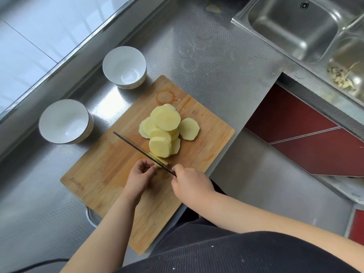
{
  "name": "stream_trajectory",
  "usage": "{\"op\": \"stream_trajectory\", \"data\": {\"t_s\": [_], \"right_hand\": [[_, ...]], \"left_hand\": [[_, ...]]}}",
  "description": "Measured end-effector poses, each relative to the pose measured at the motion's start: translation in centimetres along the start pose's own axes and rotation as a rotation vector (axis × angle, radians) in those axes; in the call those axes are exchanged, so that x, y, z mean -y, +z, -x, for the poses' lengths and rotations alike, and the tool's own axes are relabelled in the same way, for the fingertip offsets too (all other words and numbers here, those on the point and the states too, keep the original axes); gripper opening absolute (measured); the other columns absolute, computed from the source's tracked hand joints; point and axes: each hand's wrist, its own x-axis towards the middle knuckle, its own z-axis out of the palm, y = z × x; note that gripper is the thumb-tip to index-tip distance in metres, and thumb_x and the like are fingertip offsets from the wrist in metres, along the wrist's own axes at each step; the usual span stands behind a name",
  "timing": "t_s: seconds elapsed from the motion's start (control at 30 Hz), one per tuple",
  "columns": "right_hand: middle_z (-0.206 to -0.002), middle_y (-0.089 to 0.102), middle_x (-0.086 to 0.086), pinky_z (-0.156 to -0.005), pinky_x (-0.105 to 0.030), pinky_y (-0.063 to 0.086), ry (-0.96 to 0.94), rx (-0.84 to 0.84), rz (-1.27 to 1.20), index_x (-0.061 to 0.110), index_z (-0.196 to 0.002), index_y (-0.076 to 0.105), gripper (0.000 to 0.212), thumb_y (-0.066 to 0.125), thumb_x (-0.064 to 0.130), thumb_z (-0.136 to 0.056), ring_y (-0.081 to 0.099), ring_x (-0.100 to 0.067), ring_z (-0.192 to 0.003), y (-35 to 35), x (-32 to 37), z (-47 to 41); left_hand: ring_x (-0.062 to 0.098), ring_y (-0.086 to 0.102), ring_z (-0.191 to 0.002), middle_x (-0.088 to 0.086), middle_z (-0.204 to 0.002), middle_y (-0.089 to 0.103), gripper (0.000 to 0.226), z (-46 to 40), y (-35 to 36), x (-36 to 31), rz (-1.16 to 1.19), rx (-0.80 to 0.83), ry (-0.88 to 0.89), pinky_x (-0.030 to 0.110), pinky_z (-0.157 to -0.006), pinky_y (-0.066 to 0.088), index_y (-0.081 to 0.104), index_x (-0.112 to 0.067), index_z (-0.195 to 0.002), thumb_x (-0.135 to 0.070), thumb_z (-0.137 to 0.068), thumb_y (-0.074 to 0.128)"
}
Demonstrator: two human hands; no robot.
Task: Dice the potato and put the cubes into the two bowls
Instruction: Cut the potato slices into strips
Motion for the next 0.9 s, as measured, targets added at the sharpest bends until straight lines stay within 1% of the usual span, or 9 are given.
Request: {"op": "stream_trajectory", "data": {"t_s": [0.1, 0.23, 0.33, 0.47, 0.53, 0.67, 0.77, 0.83, 0.9], "right_hand": [[-0.100, 0.068, -0.008, -0.065, -0.036, 0.048, -0.004, -0.018, 0.004, 0.012, -0.124, 0.051, 0.029, 0.039, 0.024, -0.101, 0.062, -0.028, -0.087, -0.1, -0.1, 0.2], [-0.097, 0.068, -0.007, -0.063, -0.035, 0.046, -0.035, -0.029, 0.048, 0.012, -0.122, 0.051, 0.027, 0.039, 0.024, -0.101, 0.063, -0.029, -0.084, -0.3, 0.0, 0.5], [-0.095, 0.067, -0.006, -0.058, -0.032, 0.042, -0.057, -0.041, 0.087, 0.012, -0.120, 0.051, 0.025, 0.040, 0.024, -0.101, 0.063, -0.027, -0.080, -0.8, 0.0, 0.6], [-0.092, 0.066, -0.006, -0.057, -0.031, 0.038, -0.078, -0.033, 0.114, 0.012, -0.117, 0.052, 0.023, 0.039, 0.024, -0.101, 0.062, -0.028, -0.077, -1.4, 0.0, 0.7], [-0.092, 0.066, -0.007, -0.057, -0.031, 0.037, -0.090, -0.030, 0.120, 0.012, -0.117, 0.052, 0.023, 0.039, 0.024, -0.101, 0.061, -0.028, -0.077, -1.5, 0.1, 0.8], [-0.094, 0.067, -0.007, -0.058, -0.032, 0.037, -0.097, -0.021, 0.123, 0.013, -0.118, 0.052, 0.024, 0.040, 0.025, -0.101, 0.061, -0.029, -0.078, -1.8, 0.3, 0.7], [-0.094, 0.067, -0.007, -0.058, -0.032, 0.038, -0.093, -0.011, 0.143, 0.012, -0.118, 0.051, 0.024, 0.039, 0.025, -0.101, 0.061, -0.029, -0.078, -1.8, 0.2, 0.6], [-0.094, 0.067, -0.007, -0.058, -0.031, 0.038, -0.083, -0.001, 0.147, 0.012, -0.119, 0.052, 0.025, 0.039, 0.025, -0.101, 0.061, -0.029, -0.078, -1.8, 0.1, 0.4], [-0.095, 0.067, -0.007, -0.057, -0.031, 0.037, -0.071, 0.009, 0.146, 0.012, -0.119, 0.052, 0.025, 0.039, 0.025, -0.101, 0.061, -0.029, -0.079, -2.0, -0.1, 0.2]], "left_hand": [[0.025, 0.063, -0.089, 0.018, -0.106, 0.067, 0.007, 0.1, 0.1, -0.1, -0.007, -0.004, 0.006, 0.047, -0.090, 0.051, 0.058, -0.014, -0.097, -0.011, -0.092, 0.062], [0.032, 0.065, -0.101, 0.013, -0.106, 0.069, 0.015, 0.1, 0.1, -0.1, -0.023, -0.014, -0.007, 0.046, -0.092, 0.051, 0.060, -0.012, -0.106, -0.012, -0.092, 0.063], [0.033, 0.063, -0.105, 0.013, -0.109, 0.068, 0.013, 0.2, 0.2, -0.2, -0.017, -0.028, -0.014, 0.044, -0.092, 0.051, 0.059, -0.014, -0.104, -0.013, -0.092, 0.063], [0.027, 0.064, -0.104, 0.009, -0.108, 0.067, 0.014, 0.4, 0.4, -0.4, -0.002, -0.023, -0.006, 0.036, -0.088, 0.052, 0.059, -0.017, -0.105, -0.013, -0.092, 0.063], [0.021, 0.064, -0.103, 0.005, -0.108, 0.068, 0.018, 0.5, 0.5, -0.5, 0.013, -0.020, 0.006, 0.033, -0.089, 0.051, 0.059, -0.017, -0.107, -0.013, -0.091, 0.064], [0.016, 0.063, -0.105, -0.001, -0.110, 0.067, 0.019, 0.7, 0.6, -0.7, 0.023, -0.030, 0.003, 0.037, -0.095, 0.049, 0.058, -0.024, -0.106, -0.015, -0.091, 0.065], [0.016, 0.062, -0.104, -0.002, -0.109, 0.066, 0.018, 0.9, 0.7, -0.9, 0.027, -0.041, 0.014, 0.037, -0.095, 0.049, 0.057, -0.027, -0.103, -0.016, -0.091, 0.065], [0.018, 0.060, -0.099, 0.001, -0.106, 0.065, 0.014, 1.0, 0.8, -0.9, 0.020, -0.052, 0.024, 0.042, -0.093, 0.048, 0.057, -0.025, -0.100, -0.016, -0.091, 0.064], [0.020, 0.059, -0.093, 0.007, -0.103, 0.065, 0.011, 1.0, 1.0, -0.9, 0.012, -0.062, 0.035, 0.045, -0.092, 0.048, 0.057, -0.021, -0.099, -0.015, -0.092, 0.063]]}}
